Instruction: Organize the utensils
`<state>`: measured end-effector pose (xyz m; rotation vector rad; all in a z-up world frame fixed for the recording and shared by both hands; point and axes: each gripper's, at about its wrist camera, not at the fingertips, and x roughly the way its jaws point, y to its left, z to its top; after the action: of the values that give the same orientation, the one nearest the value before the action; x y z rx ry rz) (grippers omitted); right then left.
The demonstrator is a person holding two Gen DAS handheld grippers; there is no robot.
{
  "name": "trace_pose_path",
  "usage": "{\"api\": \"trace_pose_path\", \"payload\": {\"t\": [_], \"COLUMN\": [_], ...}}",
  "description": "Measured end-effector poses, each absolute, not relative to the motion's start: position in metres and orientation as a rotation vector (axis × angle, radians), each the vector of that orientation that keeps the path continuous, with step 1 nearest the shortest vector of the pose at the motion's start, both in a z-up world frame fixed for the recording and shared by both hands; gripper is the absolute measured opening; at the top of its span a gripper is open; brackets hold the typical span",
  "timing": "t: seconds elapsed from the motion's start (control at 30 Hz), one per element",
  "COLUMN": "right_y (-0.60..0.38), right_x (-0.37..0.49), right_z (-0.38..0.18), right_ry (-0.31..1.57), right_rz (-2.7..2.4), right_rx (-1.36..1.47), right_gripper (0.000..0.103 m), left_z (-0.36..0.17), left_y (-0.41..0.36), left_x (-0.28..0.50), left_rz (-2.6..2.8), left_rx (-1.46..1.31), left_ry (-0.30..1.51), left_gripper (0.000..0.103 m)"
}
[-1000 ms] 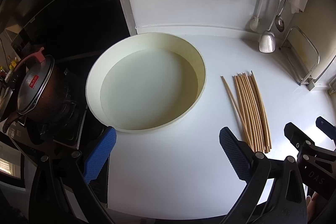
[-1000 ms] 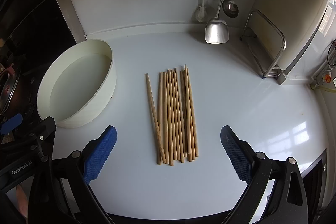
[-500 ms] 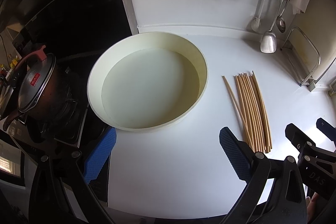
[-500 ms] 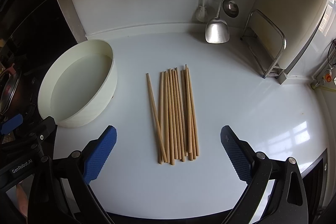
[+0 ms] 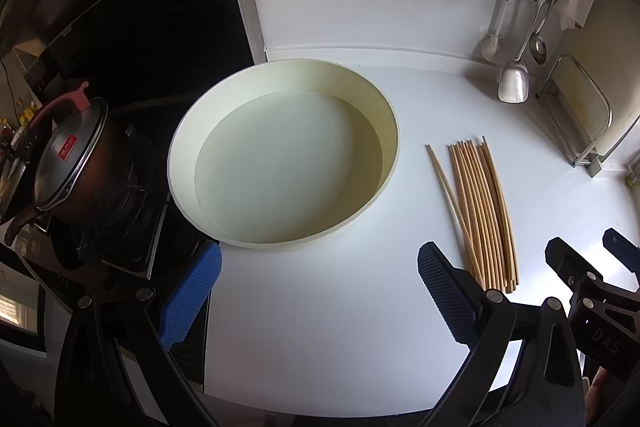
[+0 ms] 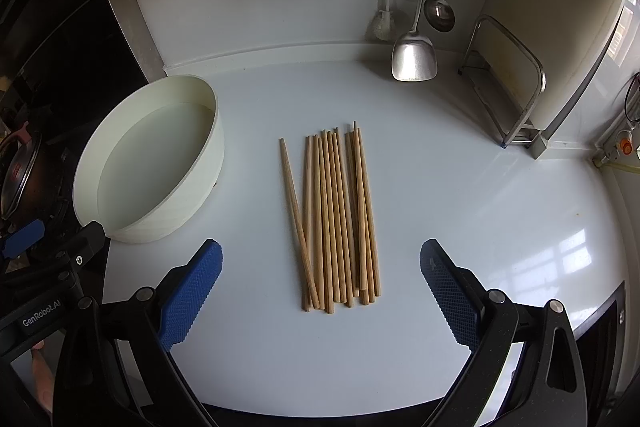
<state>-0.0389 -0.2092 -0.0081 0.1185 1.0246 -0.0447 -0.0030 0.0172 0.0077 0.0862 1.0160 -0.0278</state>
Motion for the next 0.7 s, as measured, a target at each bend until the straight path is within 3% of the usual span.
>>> {"api": "trace_pose_path", "payload": {"t": [0.7], "right_y": [-0.2077], "right_x": [-0.0402], "right_z": [-0.0096], "right_ry": [1.026], "right_rz": [-0.044], "right_rx": [0.121], "right_gripper": [0.095], "left_z": [0.0062], "left_y": [0.0169], "left_x": [-0.0038], "left_rz": [-0.025], "left_rx": [0.086], "left_ry": [1.019], "left_gripper": [0.097]}}
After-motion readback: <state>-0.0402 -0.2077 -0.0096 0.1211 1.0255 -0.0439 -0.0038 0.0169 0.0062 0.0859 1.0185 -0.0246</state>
